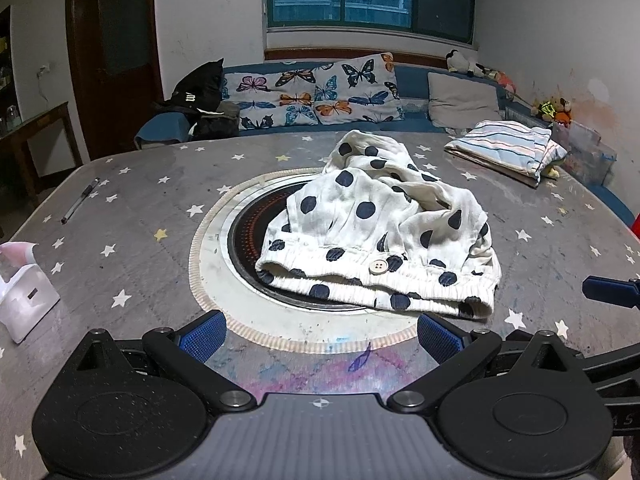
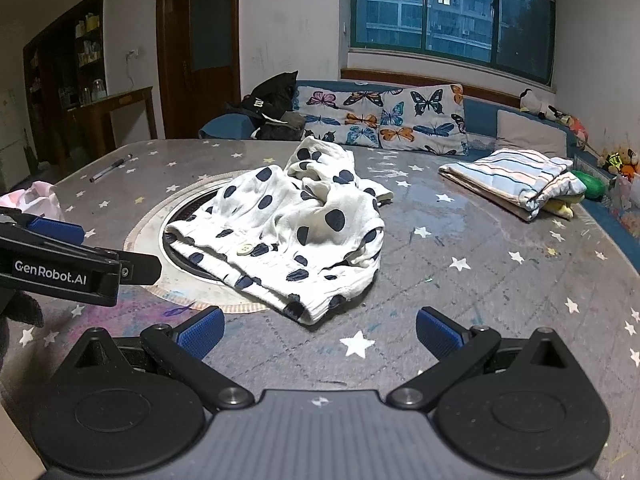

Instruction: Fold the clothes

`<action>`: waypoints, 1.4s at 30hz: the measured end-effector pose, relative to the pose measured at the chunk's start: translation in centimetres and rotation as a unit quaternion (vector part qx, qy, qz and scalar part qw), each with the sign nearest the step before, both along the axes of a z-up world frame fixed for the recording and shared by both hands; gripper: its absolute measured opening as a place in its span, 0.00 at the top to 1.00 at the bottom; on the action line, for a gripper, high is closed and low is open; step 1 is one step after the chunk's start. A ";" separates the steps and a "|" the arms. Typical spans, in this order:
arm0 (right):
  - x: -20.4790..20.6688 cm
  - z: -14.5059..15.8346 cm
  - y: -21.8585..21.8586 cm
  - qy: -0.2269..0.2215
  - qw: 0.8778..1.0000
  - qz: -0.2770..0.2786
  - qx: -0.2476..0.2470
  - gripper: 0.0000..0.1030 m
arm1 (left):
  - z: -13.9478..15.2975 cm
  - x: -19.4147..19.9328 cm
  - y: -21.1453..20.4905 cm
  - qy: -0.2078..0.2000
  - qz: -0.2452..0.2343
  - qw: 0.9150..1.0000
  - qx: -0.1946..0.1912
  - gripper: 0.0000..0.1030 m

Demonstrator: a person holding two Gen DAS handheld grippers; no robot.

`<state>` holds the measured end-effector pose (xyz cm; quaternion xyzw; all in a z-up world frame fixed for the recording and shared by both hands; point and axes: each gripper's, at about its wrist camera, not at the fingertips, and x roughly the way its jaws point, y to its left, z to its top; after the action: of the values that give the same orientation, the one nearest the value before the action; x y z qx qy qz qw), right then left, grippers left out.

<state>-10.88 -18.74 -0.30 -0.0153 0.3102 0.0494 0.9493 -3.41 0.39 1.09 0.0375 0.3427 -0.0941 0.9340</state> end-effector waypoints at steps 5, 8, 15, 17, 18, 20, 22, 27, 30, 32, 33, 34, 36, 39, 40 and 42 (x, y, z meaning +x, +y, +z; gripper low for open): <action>1.0 0.0 -0.1 0.005 1.000 0.001 -0.001 0.01 | 0.0 1.2 0.0 0.003 -0.001 1.000 0.000 0.00; 1.5 -0.1 -0.4 0.009 1.000 -0.001 0.001 0.05 | -0.1 1.9 0.1 0.003 0.000 1.000 0.001 0.00; 2.9 -0.8 -1.0 0.030 0.999 0.003 0.011 0.11 | -0.6 4.2 0.7 0.011 0.004 1.000 0.001 0.03; 3.4 -0.9 -1.0 0.034 0.999 0.004 0.012 0.13 | -0.7 5.0 0.8 0.012 0.002 1.000 0.003 0.07; 3.7 -0.9 -1.1 0.035 0.999 0.006 0.013 0.14 | -0.8 5.4 0.9 0.012 0.001 1.000 0.005 0.08; 4.3 -0.9 -1.2 0.039 0.999 0.008 0.015 0.17 | -0.8 6.3 1.0 0.014 -0.001 1.000 0.006 0.14; 5.0 -1.0 -1.3 0.045 0.999 0.009 0.016 0.19 | -1.0 7.3 1.2 0.017 -0.001 1.000 0.005 0.18; 6.5 -1.6 -1.7 0.057 0.998 0.009 0.024 0.26 | -1.8 9.8 1.7 0.029 0.000 0.999 0.014 0.29; 7.3 -1.9 -2.0 0.064 0.997 0.009 0.030 0.32 | -2.4 11.3 2.0 0.039 -0.003 0.999 0.015 0.36; 7.6 -2.1 -2.1 0.068 0.997 0.009 0.033 0.36 | -2.7 12.0 2.2 0.041 -0.002 0.999 0.021 0.38; 7.8 -2.2 -2.2 0.068 0.997 0.009 0.033 0.37 | -2.8 12.3 2.3 0.044 -0.002 0.999 0.022 0.38; 8.0 -2.2 -2.2 0.069 0.997 0.010 0.033 0.40 | -3.0 12.6 2.3 0.046 -0.004 0.999 0.022 0.41; 8.2 -2.2 -2.3 0.071 0.997 0.011 0.036 0.43 | -3.2 13.1 2.5 0.051 -0.007 0.998 0.021 0.48; 8.5 -2.3 -2.5 0.074 0.996 0.013 0.039 0.50 | -3.3 13.6 2.7 0.054 -0.014 0.998 0.019 0.57; 8.6 -2.3 -2.5 0.075 0.996 0.012 0.039 0.52 | -3.4 13.7 2.7 0.054 -0.018 0.998 0.017 0.62; 8.8 -2.5 -2.6 0.077 0.996 0.012 0.040 0.53 | -3.5 13.8 2.8 0.056 -0.023 0.998 0.015 0.62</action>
<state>-2.09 -21.37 -2.75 0.0230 0.3799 0.0738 0.9218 10.38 3.20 -2.37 0.0538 0.3946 -0.1126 0.9104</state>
